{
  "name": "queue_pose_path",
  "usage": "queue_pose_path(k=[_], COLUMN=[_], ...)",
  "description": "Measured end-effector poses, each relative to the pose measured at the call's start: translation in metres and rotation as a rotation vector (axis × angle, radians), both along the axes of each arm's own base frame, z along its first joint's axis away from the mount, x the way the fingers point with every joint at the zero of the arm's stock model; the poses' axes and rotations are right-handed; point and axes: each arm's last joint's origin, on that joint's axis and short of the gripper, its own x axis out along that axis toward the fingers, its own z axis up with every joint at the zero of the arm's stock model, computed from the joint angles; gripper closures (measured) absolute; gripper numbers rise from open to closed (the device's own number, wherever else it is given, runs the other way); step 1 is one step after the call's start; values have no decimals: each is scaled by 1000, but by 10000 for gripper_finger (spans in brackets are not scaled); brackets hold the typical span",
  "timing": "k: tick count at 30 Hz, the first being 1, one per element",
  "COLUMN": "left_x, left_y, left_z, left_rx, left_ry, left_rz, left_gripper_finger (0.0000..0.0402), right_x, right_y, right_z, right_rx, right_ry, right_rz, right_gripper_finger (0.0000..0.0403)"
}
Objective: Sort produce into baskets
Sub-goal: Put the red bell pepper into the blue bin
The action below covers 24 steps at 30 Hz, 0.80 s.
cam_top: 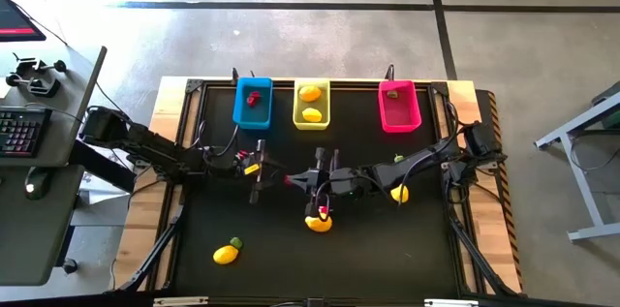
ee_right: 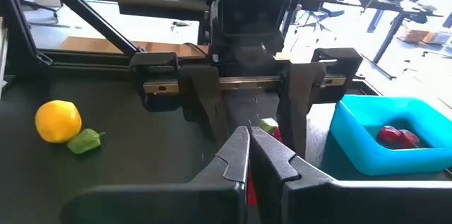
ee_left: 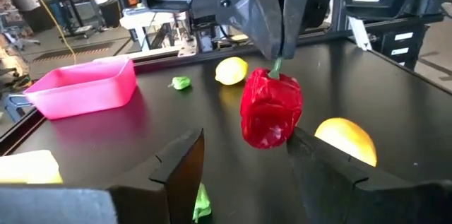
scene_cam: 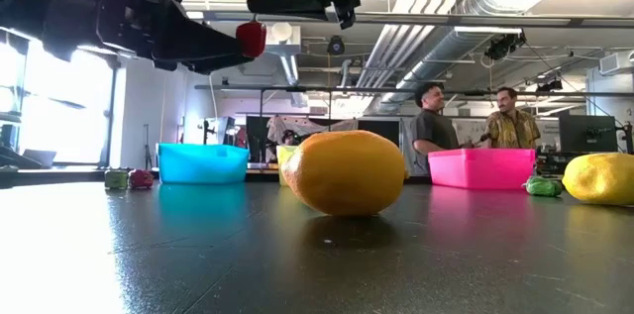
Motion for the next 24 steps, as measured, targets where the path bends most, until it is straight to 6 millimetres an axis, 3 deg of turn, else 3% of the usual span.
queue_pose_path(k=[11, 24], left_x=[0, 0], left_y=[-1, -6], left_z=[1, 2], left_rx=[-5, 43], left_ry=[-11, -25], left_rz=[-31, -77], left_gripper_finger=[264, 378], right_x=[0, 1], right_y=[0, 0], right_z=[2, 3], right_rx=[6, 10], right_ry=[-22, -29], right_rz=[3, 0], right_gripper_finger=[403, 388])
